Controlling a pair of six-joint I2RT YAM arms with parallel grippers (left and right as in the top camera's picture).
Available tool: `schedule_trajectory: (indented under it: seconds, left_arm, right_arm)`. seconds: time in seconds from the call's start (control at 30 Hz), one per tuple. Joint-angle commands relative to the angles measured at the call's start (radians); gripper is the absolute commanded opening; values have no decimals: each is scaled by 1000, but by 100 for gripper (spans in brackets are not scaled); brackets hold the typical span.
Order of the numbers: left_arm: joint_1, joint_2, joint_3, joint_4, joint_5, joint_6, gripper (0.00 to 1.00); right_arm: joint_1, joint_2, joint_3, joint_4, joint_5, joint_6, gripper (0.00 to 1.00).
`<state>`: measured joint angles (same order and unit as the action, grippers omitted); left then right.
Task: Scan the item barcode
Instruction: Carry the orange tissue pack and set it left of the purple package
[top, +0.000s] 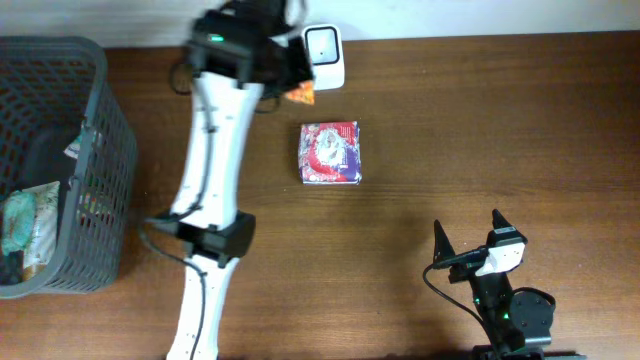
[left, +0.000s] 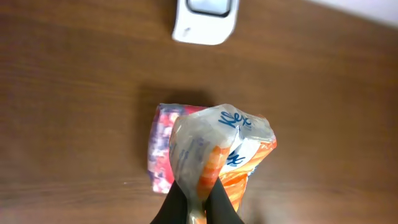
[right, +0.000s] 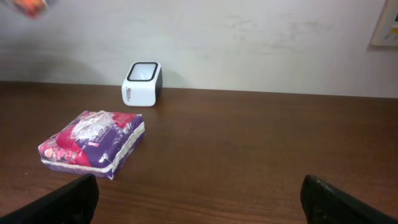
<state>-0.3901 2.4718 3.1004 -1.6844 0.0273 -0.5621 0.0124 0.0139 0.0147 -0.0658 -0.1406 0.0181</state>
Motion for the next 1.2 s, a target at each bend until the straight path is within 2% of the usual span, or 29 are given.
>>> schedule_trajectory:
  seconds: [0.0, 0.13, 0.23, 0.27, 0.43, 0.57, 0.67, 0.73, 0.93, 1.0, 1.07, 1.17]
  left_arm:
    - [-48, 100, 9, -3, -247, -28, 0]
    - [-48, 161, 9, -4, -309, -3, 0]
    - [-45, 174, -5, -4, -312, 111, 0]
    - [-45, 174, -22, -4, -313, 116, 0]
    - [-42, 175, -193, -4, -394, 113, 0]
    - [-33, 176, -337, -4, -380, 104, 0]
    - [-33, 176, -446, 12, -202, 105, 0]
    - [-34, 176, -478, 47, -158, 104, 0]
    - [-37, 178, -506, 152, 121, 103, 0]
    - [-43, 178, -506, 174, 142, 100, 0]
    - [-45, 178, -506, 144, 156, 19, 0]
    - [-48, 178, -506, 137, 320, 6, 0]
  right_arm:
    - [-6, -6, -9, 0, -6, -6, 99]
    - [-6, -6, -9, 0, -6, -6, 99]
    - [-6, -6, -9, 0, -6, -6, 99]
    - [-6, -6, -9, 0, -6, -6, 99]
    - [-6, -6, -9, 0, -6, -6, 99]
    - [-6, -6, -9, 0, -6, -6, 99]
    - [-6, -6, -9, 0, -6, -6, 99]
    - [-6, -6, -9, 0, -6, -6, 99]
    - [-6, -6, -9, 0, -6, -6, 99]
    - [-6, -6, -9, 0, -6, -6, 99]
    - [-6, -6, -9, 0, -6, -6, 99]
    - [-6, -6, -9, 0, -6, -6, 99]
